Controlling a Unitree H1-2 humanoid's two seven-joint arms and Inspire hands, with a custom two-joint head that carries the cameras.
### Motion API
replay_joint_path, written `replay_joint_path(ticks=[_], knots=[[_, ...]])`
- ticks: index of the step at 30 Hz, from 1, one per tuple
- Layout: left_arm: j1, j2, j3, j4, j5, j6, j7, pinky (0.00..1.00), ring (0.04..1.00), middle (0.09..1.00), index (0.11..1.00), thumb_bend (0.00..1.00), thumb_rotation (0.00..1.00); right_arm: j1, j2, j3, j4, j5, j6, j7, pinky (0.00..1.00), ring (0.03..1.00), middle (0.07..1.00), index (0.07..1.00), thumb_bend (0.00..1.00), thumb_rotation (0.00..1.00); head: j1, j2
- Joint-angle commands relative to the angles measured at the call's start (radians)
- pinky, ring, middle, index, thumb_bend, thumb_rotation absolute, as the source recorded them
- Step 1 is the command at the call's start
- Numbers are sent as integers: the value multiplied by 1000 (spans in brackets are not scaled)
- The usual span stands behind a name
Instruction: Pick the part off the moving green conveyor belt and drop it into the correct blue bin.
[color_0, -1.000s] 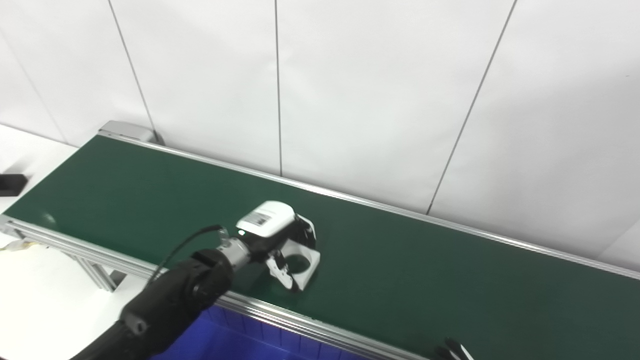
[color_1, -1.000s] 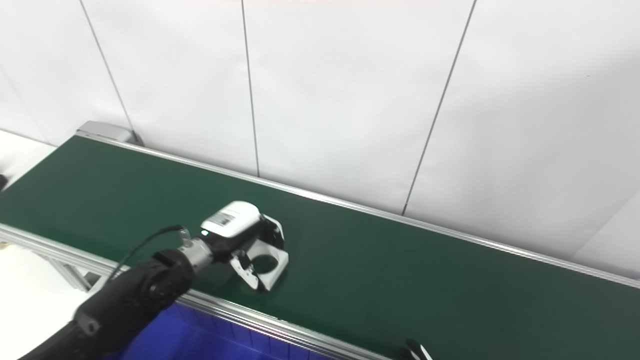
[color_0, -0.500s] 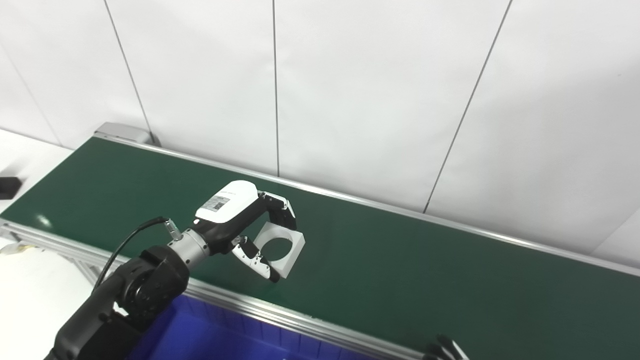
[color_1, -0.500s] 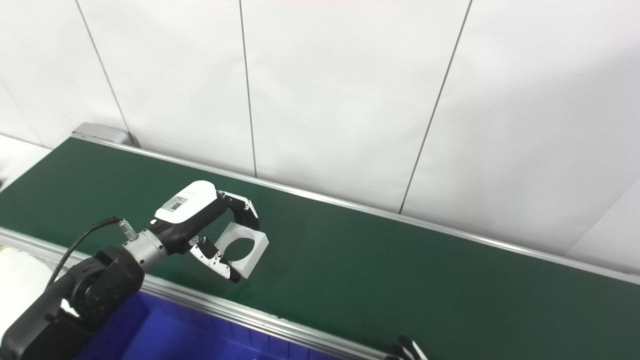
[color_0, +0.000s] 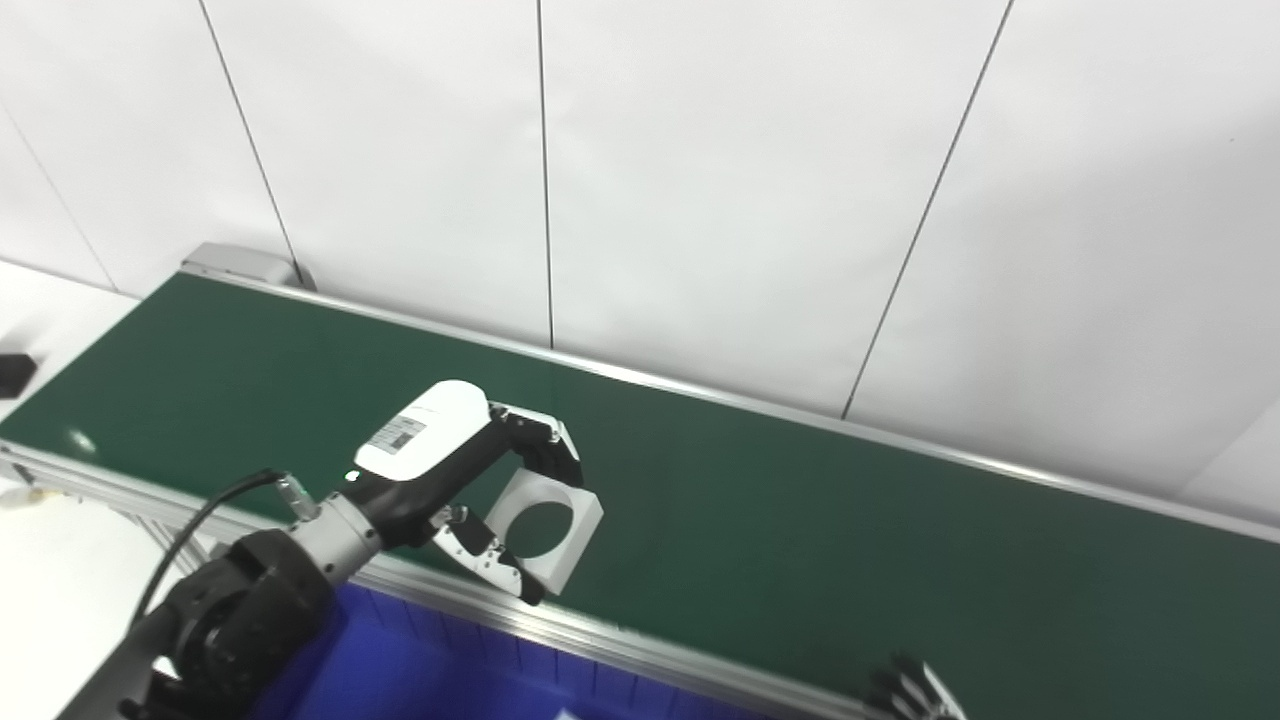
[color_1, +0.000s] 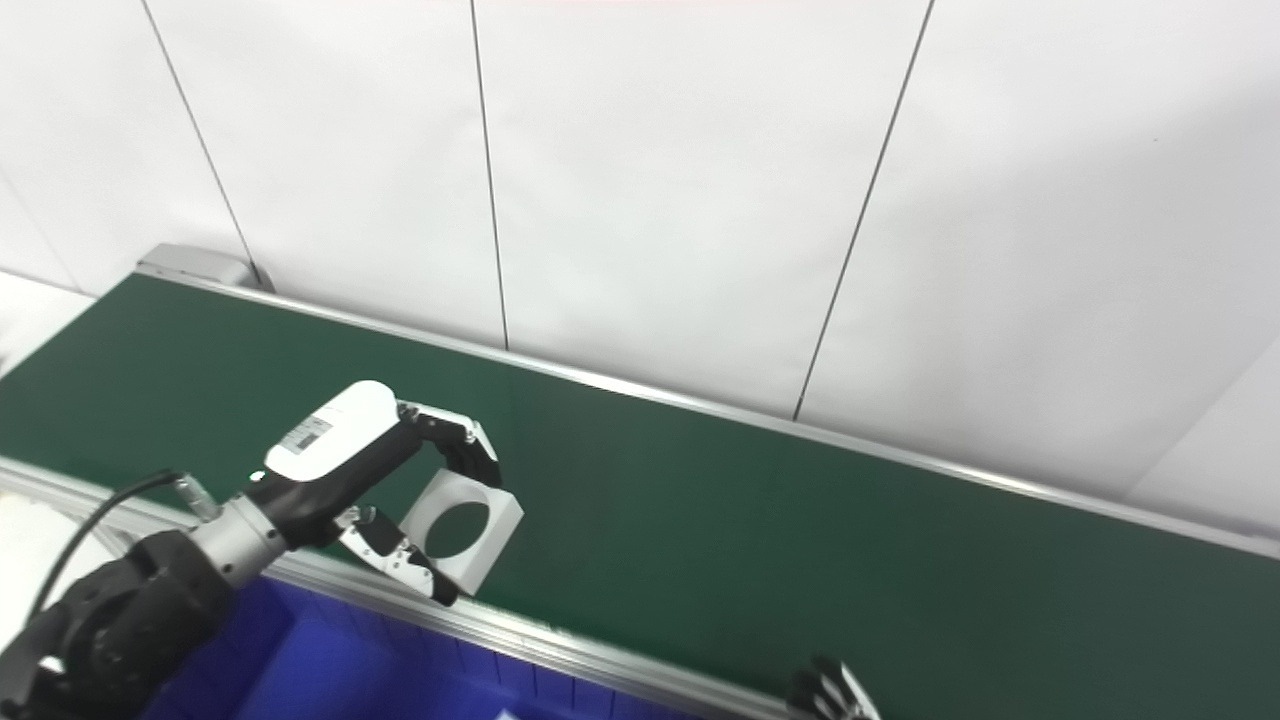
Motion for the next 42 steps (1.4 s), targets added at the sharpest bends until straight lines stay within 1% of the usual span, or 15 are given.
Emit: replay_joint_path(ticks=[1, 2, 3, 9, 10, 13, 17, 21, 26, 28, 32, 33, 36, 38, 42], knots=[[19, 0, 22, -57, -18, 13, -3, 558, 499, 477, 499, 523, 0, -5, -8, -17, -55, 27, -41, 21, 693, 770, 819, 870, 608, 882, 8, 28], [34, -6, 25, -66, -19, 16, -4, 573, 515, 484, 493, 523, 0, -8, -10, -22, -65, 34, -33, 27, 687, 763, 813, 864, 609, 858, 10, 34], [47, -12, 27, -74, -21, 19, -6, 578, 518, 485, 492, 523, 0, -10, -13, -28, -75, 39, -24, 33, 682, 759, 809, 860, 608, 844, 16, 52], [119, -43, 31, -104, -3, 24, -10, 584, 531, 493, 485, 523, 0, -23, -17, -54, -103, 60, 7, 64, 661, 742, 794, 846, 604, 791, 33, 86], [129, -49, 32, -106, -2, 23, -9, 598, 542, 497, 482, 522, 0, -24, -17, -57, -106, 62, 9, 68, 658, 742, 794, 841, 597, 779, 33, 86], [166, -66, 38, -113, 3, 26, -4, 600, 545, 500, 480, 521, 0, -26, -18, -67, -116, 73, 16, 82, 657, 744, 794, 840, 592, 776, 44, 108], [212, -89, 50, -109, 11, 22, 3, 603, 559, 509, 476, 519, 0, -26, -18, -79, -127, 82, 26, 95, 659, 748, 795, 836, 592, 775, 51, 115], [249, -113, 62, -90, 3, 24, 12, 590, 541, 491, 489, 522, 0, -22, -19, -90, -140, 81, 38, 104, 658, 744, 793, 838, 602, 790, 54, 120], [278, -132, 73, -30, -11, -13, 34, 557, 525, 491, 490, 522, 0, -18, -20, -101, -153, 84, 53, 111, 660, 745, 796, 839, 630, 802, 58, 125], [285, -141, 72, -5, -19, -14, 40, 543, 512, 486, 493, 522, 0, -17, -20, -106, -158, 81, 58, 114, 660, 745, 797, 838, 637, 806, 59, 127], [292, -157, 65, 72, -32, -49, 65, 504, 498, 483, 494, 521, 0, -13, -20, -114, -163, 84, 58, 123, 659, 748, 799, 837, 641, 811, 58, 128], [292, -162, 58, 94, -28, -50, 67, 496, 496, 485, 493, 521, 0, -12, -19, -116, -166, 84, 61, 123, 659, 748, 799, 836, 643, 811, 54, 131], [290, -174, 44, 133, -24, -48, 75, 405, 447, 469, 506, 519, 0, -8, -17, -119, -171, 87, 66, 124, 662, 747, 797, 836, 649, 807, 53, 133], [289, -189, 37, 161, -27, -29, 79, 386, 431, 460, 512, 519, 0, -5, -15, -123, -176, 87, 69, 122, 660, 745, 795, 834, 651, 804, 53, 134], [278, -205, 18, 234, 13, -40, 111, 380, 423, 453, 517, 519, 0, -1, -13, -125, -187, 91, 78, 123, 660, 744, 793, 832, 650, 801, 54, 138]])
